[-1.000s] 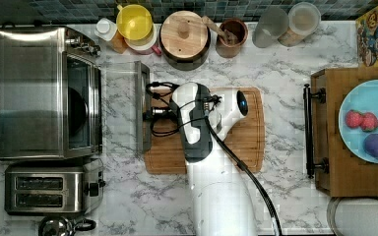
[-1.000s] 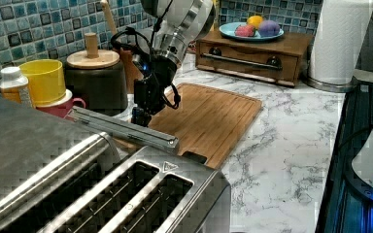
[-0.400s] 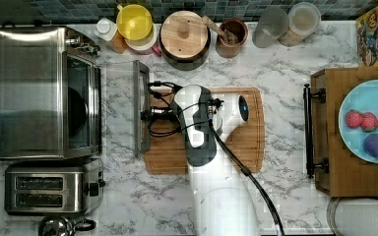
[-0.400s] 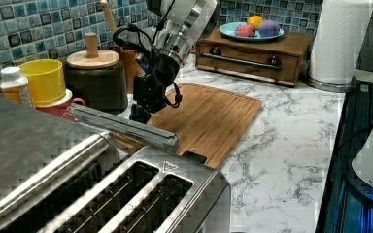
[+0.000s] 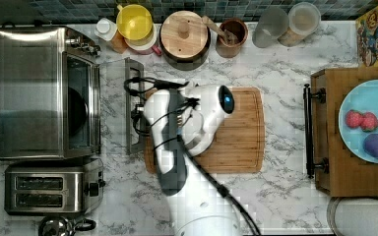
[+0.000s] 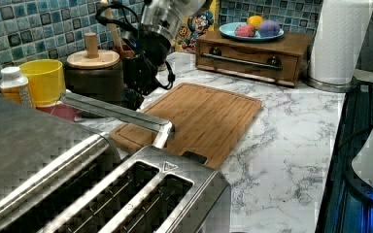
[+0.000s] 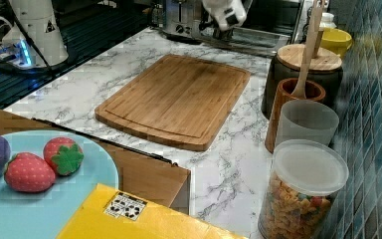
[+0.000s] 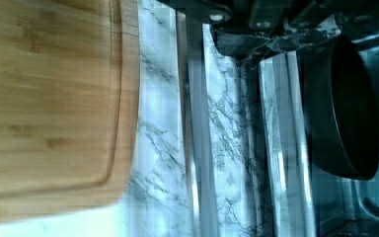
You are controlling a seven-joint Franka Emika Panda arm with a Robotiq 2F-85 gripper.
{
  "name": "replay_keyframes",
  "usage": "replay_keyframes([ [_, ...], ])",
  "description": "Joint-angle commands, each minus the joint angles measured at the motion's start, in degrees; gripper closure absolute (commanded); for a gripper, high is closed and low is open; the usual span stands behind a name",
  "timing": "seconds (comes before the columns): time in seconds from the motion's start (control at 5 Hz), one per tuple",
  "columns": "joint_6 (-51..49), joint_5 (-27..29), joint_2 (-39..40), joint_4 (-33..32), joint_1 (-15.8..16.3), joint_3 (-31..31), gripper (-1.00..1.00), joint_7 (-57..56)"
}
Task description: Close the oven.
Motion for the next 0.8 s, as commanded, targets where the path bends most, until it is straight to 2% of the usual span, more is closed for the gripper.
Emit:
replay_keyframes([
  [0.2,3.96,-21.16,-3.51,17.43,15.28,9.0,1.0,26.22],
  [0.4,6.99,-28.02,-4.5,17.52,17.74,9.52,1.0,33.15],
  [0.6,3.58,-43.89,-1.01,23.3,21.57,9.17,1.0,47.54],
  [0.8,-2.04,-61.39,1.81,27.56,26.85,7.41,1.0,63.06],
])
